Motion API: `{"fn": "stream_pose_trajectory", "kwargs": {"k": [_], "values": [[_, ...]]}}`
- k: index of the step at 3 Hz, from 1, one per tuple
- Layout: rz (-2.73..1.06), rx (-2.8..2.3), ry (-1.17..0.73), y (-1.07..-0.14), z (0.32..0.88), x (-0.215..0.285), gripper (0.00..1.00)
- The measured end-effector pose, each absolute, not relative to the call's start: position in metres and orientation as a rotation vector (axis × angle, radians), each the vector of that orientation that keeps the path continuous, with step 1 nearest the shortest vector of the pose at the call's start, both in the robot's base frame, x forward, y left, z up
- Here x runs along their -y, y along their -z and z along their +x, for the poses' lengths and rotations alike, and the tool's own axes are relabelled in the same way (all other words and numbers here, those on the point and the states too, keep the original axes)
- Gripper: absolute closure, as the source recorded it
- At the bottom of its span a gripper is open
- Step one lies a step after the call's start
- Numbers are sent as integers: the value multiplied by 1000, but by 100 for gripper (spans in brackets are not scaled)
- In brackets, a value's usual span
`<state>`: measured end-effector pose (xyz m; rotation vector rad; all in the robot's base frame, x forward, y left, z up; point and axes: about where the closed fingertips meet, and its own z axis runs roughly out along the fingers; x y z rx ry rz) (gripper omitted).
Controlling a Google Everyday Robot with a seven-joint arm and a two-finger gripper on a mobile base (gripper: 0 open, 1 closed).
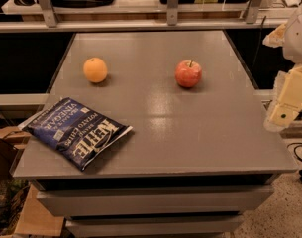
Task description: Pick apple
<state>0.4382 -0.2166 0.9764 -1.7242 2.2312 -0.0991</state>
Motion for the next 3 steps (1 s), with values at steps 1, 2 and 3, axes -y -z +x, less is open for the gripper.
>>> {"fn": "stream_pose_trajectory", "kwargs": {"k": [1, 2, 3], "values": [[-1724, -2231, 99, -977, 438, 217, 0], [-1745, -2213, 108, -981, 450, 218, 0], [-1767, -2198, 88, -972, 473, 217, 0]]}}
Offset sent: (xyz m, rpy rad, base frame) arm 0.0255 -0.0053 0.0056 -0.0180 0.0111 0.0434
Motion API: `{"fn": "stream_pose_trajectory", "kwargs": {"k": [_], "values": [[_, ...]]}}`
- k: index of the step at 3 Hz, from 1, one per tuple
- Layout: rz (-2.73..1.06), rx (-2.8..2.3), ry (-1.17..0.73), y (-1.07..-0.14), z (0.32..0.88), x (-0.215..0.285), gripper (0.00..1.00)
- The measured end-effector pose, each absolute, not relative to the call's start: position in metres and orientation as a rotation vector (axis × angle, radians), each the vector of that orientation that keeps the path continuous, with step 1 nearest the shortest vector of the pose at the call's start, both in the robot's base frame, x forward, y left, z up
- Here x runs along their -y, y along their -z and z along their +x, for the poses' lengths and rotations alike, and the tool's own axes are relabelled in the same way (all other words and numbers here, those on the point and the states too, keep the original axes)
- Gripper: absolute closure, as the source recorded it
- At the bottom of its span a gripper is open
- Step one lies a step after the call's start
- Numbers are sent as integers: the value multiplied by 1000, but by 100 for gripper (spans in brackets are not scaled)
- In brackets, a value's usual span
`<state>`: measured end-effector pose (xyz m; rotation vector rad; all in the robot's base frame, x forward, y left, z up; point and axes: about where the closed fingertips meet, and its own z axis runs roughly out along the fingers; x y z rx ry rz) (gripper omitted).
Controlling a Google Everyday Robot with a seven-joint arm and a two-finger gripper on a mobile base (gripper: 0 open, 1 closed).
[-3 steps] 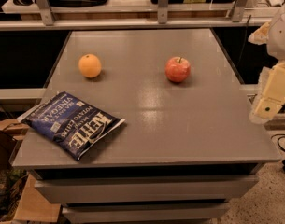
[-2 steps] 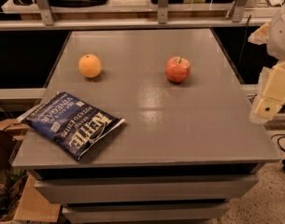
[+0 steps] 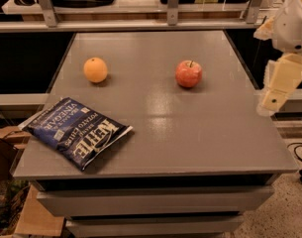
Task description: Pick apple
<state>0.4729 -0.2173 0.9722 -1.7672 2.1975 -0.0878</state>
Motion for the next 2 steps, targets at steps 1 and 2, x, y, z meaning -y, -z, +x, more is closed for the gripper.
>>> {"fn": "stream_pose_trajectory", "kwargs": {"k": [1, 2], "values": [[-1726, -2216, 32, -954, 498, 218, 0], [-1637, -2245, -48, -930, 519, 214, 0]]}}
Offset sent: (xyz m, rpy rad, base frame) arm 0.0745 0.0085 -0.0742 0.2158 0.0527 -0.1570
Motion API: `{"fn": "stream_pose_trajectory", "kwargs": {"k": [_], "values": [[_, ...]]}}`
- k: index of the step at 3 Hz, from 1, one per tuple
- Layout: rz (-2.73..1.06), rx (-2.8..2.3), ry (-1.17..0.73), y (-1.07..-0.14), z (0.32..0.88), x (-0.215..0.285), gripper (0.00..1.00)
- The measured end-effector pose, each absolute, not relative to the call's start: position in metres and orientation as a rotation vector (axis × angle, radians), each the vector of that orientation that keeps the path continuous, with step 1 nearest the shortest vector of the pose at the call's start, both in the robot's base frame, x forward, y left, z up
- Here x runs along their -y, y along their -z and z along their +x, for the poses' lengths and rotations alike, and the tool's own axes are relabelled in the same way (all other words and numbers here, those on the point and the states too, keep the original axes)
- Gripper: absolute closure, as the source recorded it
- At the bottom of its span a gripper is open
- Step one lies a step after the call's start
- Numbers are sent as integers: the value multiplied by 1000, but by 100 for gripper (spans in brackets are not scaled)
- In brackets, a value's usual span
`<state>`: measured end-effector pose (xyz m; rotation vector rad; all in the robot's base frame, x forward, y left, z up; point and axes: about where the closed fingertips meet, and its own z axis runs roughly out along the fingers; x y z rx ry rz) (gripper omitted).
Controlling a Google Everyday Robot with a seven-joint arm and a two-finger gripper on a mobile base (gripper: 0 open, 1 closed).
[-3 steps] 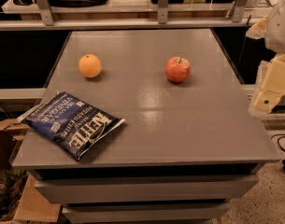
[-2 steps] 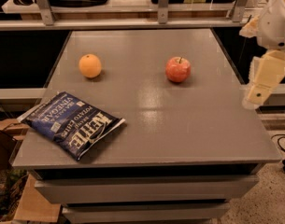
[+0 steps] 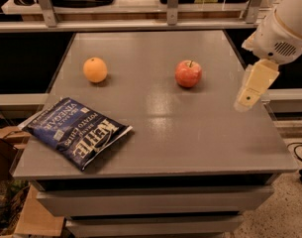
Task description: Pick apple
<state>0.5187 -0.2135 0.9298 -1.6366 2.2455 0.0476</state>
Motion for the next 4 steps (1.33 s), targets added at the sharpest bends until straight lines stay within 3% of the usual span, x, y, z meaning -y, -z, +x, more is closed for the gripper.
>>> {"fn": "stream_pose_trajectory", "kwargs": {"k": [4], "values": [[-1336, -2138, -333, -871, 607, 162, 0]]}}
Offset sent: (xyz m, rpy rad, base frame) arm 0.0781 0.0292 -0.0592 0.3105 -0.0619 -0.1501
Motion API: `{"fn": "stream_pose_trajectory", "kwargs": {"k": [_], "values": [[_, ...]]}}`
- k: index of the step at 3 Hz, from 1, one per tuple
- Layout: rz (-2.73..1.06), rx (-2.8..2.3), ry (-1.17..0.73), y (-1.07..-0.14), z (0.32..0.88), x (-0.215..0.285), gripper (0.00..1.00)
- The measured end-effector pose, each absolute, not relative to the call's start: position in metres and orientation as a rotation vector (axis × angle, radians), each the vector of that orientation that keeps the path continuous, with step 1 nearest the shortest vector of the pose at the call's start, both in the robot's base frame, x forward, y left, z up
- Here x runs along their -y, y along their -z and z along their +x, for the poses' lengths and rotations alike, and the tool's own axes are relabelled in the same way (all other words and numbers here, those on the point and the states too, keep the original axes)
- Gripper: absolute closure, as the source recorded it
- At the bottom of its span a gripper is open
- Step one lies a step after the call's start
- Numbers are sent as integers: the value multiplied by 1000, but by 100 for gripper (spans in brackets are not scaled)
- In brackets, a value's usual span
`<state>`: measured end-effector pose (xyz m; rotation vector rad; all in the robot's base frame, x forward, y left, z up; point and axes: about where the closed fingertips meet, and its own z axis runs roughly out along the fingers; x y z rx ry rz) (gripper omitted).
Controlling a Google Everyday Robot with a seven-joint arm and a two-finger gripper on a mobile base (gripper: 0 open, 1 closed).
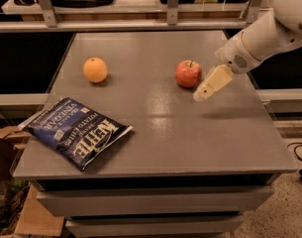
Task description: Pick apple
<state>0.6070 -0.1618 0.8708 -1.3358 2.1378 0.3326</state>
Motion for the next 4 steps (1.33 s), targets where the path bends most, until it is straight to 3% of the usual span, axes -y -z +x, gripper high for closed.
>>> {"fn": "stream_pose_trajectory", "kwargs": {"k": [2, 4], "values": [[-1331, -2066, -427, -864, 631, 131, 0], [-1355, -2028, -472, -864, 641, 113, 41]]}}
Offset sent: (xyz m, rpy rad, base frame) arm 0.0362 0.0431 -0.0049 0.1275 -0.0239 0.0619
